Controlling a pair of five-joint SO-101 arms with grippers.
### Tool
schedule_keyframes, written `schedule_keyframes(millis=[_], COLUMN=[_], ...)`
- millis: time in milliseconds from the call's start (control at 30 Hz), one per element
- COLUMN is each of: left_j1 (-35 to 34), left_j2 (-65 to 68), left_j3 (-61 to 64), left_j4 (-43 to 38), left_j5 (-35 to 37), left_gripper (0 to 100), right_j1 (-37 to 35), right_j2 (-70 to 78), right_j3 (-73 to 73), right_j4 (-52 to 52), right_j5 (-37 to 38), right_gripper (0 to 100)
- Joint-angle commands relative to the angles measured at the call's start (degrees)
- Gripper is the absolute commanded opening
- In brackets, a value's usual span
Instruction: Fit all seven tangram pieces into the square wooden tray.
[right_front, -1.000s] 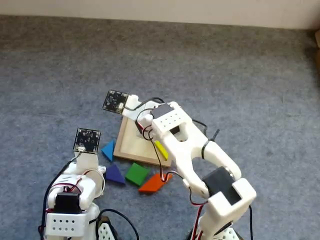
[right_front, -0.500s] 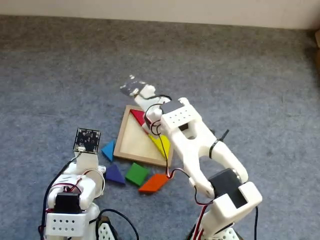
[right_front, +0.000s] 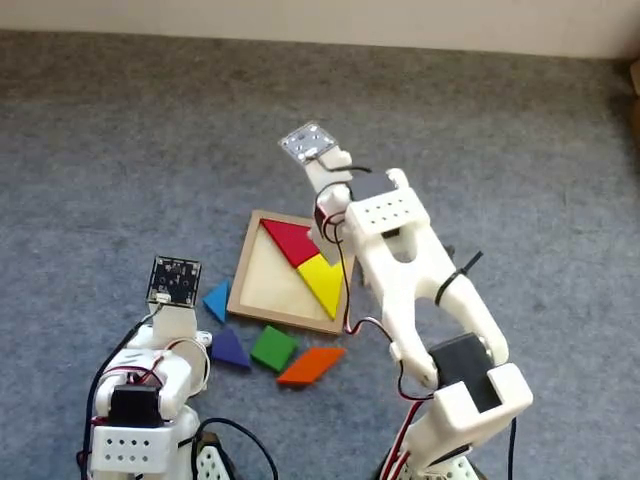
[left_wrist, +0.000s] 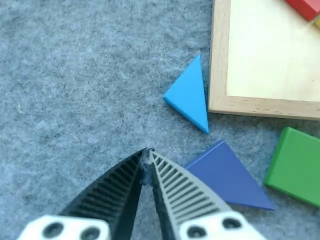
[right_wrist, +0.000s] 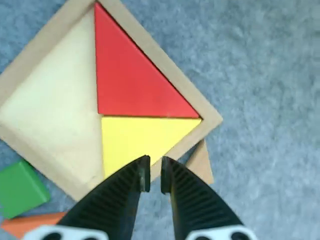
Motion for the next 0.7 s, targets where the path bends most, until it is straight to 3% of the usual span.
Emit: schedule_keyframes(millis=[0,367,667], left_j1=[-0.6,-0.6,-0.6], left_j2=[-3.0,-3.0,-3.0], left_j3=[1.1,1.1,1.1], left_j4=[0.3,0.3,0.3], left_j5=[0.3,0.3,0.3], left_gripper=[1,1,1], right_j1=[1.6,9.2,8.3], right_j2=[-3.6,-3.0,-3.0], right_j3=[-6.1,-5.4,3.8], right_j4=[6.0,6.4,-3.5], right_j5=[-4.4,-9.8,-10.0], right_gripper=[4.2,13.9,23.8])
